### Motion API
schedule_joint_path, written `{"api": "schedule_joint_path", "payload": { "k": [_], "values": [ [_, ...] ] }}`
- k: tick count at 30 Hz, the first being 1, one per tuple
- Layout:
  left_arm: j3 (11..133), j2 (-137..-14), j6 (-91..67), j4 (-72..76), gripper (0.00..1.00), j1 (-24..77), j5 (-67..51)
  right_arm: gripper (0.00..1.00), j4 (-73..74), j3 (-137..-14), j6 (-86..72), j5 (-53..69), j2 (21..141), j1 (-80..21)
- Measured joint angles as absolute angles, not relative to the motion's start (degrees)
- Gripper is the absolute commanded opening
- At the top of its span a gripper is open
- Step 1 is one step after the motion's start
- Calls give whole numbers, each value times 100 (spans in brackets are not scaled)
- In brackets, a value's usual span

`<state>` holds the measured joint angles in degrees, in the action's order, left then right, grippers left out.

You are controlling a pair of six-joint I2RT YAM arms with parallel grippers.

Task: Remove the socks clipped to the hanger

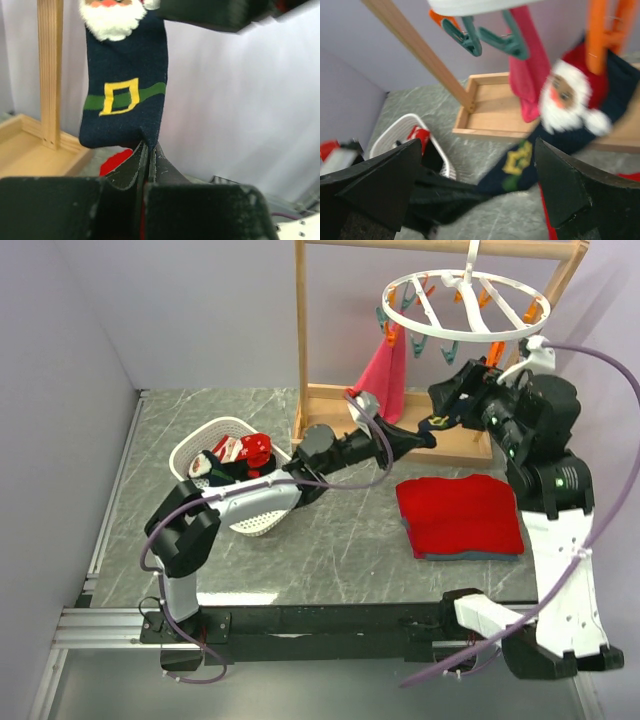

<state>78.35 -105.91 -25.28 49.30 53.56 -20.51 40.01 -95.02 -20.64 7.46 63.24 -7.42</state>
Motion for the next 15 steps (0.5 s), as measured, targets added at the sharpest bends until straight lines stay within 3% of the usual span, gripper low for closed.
{"api": "schedule_joint_path", "payload": {
  "k": [7, 15],
  "values": [
    [7837, -10501, -3391, 4589, 1, 4838, -2635, 100, 4091, -9292, -1848, -340, 5876, -812],
    [7839, -10348, -3767, 4394, 1, 4650, -2995, 95, 4305, -10593, -1658, -729, 6936, -412]
  ]
}}
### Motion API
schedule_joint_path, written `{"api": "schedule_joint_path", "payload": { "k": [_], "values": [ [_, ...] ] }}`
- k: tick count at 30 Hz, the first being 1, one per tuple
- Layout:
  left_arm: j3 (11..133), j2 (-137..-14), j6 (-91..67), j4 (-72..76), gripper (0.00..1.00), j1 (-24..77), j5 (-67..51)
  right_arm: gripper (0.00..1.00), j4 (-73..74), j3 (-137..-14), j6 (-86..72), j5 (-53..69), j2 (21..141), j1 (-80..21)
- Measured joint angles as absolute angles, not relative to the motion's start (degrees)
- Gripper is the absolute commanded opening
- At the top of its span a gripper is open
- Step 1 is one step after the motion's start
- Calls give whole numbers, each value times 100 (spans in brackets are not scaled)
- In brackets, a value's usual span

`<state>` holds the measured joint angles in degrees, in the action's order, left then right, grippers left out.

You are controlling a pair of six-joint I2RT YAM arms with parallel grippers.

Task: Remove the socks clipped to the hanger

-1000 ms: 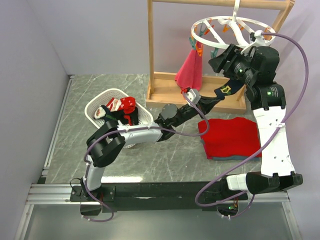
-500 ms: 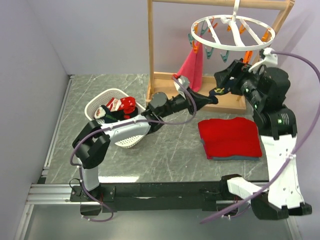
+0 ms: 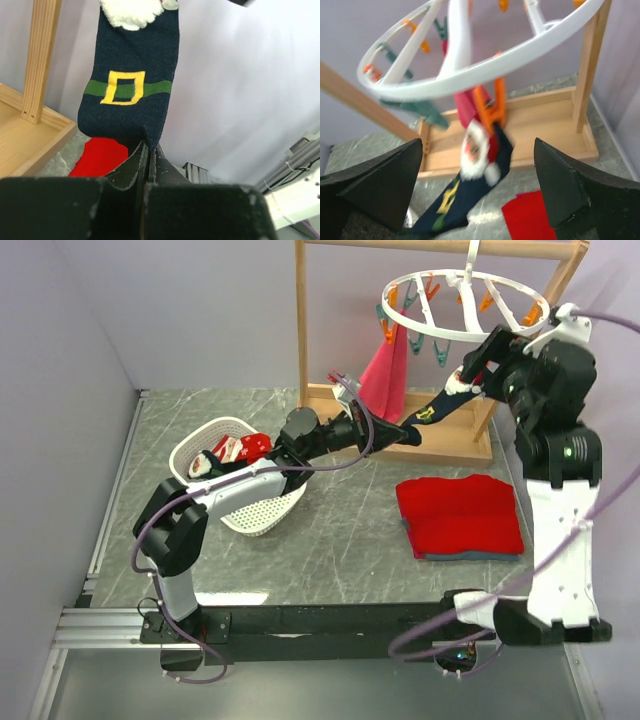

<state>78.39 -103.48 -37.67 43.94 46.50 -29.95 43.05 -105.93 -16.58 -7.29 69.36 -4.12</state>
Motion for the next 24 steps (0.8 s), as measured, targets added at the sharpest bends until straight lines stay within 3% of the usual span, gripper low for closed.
{"api": "schedule_joint_path", "payload": {
  "k": [6, 11, 16, 24],
  "values": [
    [7839, -10224, -3868, 4303, 1, 4595, -3124, 86, 4145, -10665, -1723, 410, 7522, 587],
    [7839, -10191, -3916, 4235, 1, 4589, -3221, 79, 3695, -10256, -1680, 1087, 7472, 626],
    [7850, -10191, -4051, 4209, 1, 4589, -3323, 63, 3411, -10237, -1619, 1310, 7470, 628],
    [7889, -10191, -4193, 4171, 1, 4589, -3409, 56, 3358, -10322, -1485, 1288, 7487, 628]
  ]
}}
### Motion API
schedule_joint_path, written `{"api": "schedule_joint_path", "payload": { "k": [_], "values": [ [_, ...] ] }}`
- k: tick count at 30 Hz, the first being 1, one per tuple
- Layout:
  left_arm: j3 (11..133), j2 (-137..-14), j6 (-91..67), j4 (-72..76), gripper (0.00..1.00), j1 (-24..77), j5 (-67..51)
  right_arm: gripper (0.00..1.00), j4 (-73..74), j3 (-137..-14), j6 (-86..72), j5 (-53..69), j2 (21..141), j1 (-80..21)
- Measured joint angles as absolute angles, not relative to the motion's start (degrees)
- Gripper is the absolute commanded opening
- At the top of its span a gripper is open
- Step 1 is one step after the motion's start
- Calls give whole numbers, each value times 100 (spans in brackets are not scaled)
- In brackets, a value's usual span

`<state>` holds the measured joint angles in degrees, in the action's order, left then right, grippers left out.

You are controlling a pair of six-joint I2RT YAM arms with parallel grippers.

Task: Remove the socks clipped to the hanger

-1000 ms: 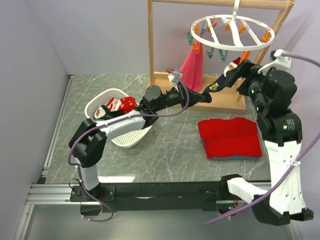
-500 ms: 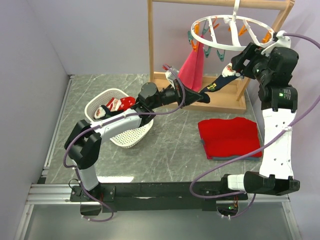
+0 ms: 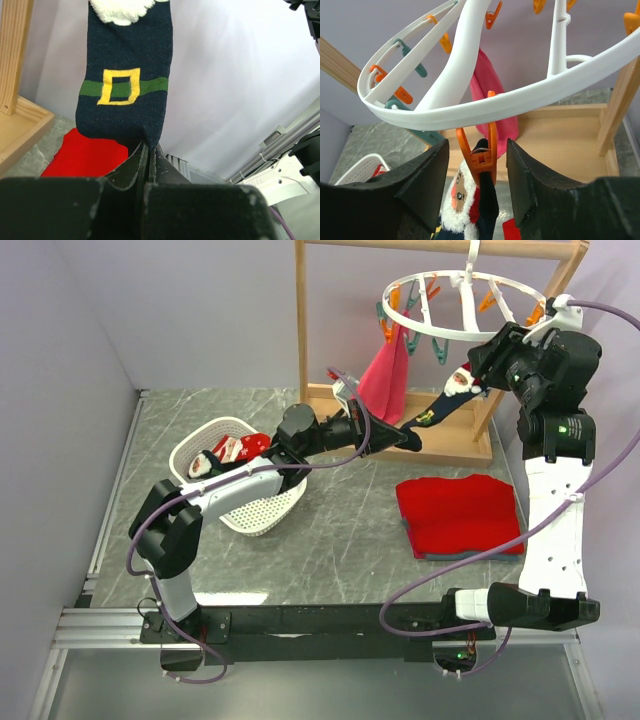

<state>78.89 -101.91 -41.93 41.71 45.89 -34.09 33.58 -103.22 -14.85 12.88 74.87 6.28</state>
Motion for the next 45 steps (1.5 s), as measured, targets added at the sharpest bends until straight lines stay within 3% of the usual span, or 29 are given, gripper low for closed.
{"api": "schedule_joint_path", "payload": {
  "k": [5, 11, 14, 25, 32, 37, 45],
  "values": [
    [7889, -10191, -4274, 4112, 1, 4589, -3468, 47, 3339, -10379, -1459, 1282, 7564, 628],
    [7891, -10191, -4278, 4029, 1, 4589, -3472, 12, 3280, -10409, -1428, 1302, 7688, 628],
    [7937, -10191, -4287, 3916, 1, 4589, -3476, 0, 3251, -10409, -1444, 1317, 7730, 628],
    [7900, -10108, -4318, 3391, 1, 4543, -3516, 0, 3210, -10409, -1400, 1286, 7771, 628],
    [7251, -9185, -4281, 2154, 1, 4165, -3389, 0, 3168, -10348, -1398, 1297, 7782, 628],
    [6755, -8329, -4348, 1302, 1, 3409, -3356, 0, 3081, -10298, -1400, 1345, 7776, 648],
    [6082, -7013, -4530, -19, 1, 1372, -3472, 0, 2923, -10149, -1538, 1723, 7771, 858]
  ]
}}
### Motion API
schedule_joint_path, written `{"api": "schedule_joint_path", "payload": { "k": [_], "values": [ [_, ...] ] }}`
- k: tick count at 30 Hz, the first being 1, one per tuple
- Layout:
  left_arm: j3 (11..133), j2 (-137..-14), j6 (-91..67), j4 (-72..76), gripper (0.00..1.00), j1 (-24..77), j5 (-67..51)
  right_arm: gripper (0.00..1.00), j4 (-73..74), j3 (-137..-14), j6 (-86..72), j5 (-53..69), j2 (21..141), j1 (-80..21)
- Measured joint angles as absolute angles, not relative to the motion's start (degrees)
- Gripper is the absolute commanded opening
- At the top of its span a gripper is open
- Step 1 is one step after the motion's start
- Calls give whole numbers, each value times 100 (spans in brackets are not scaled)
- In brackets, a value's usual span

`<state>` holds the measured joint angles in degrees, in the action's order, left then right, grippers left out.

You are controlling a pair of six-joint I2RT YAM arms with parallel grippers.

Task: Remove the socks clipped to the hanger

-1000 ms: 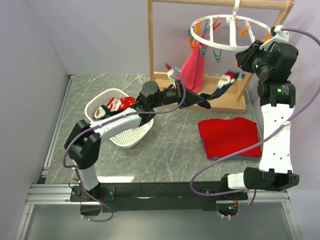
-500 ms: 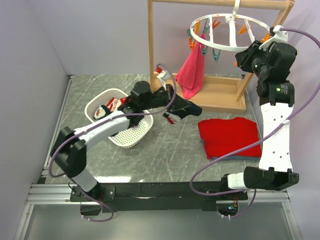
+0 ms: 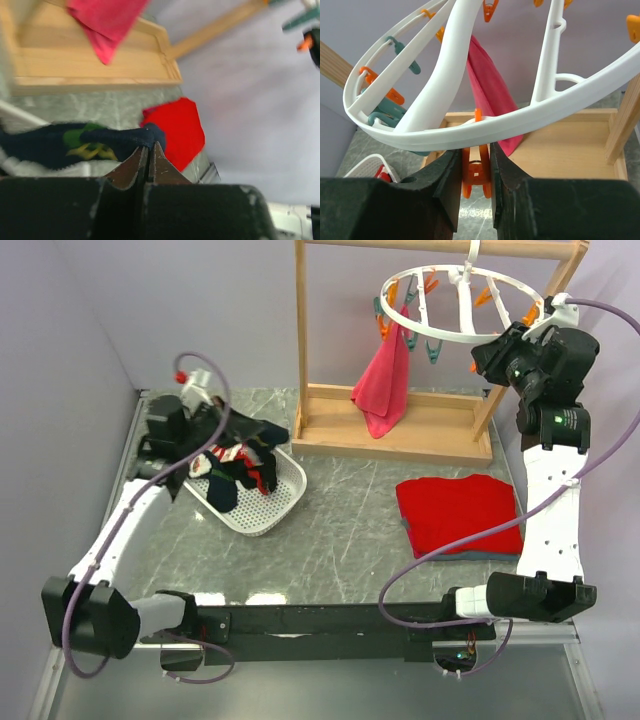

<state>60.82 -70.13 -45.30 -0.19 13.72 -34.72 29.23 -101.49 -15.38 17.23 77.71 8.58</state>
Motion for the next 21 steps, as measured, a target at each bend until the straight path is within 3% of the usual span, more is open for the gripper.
{"api": "schedule_joint_path", "payload": {
  "k": [11, 21],
  "values": [
    [6447, -7087, -4652, -941, 1, -1282, -3948, 0, 2779, -10077, -1686, 1994, 7758, 954],
    [7225, -8206, -4901, -954, 1, -1623, -4204, 0, 2661, -9981, -1798, 2169, 7743, 958]
  ]
}}
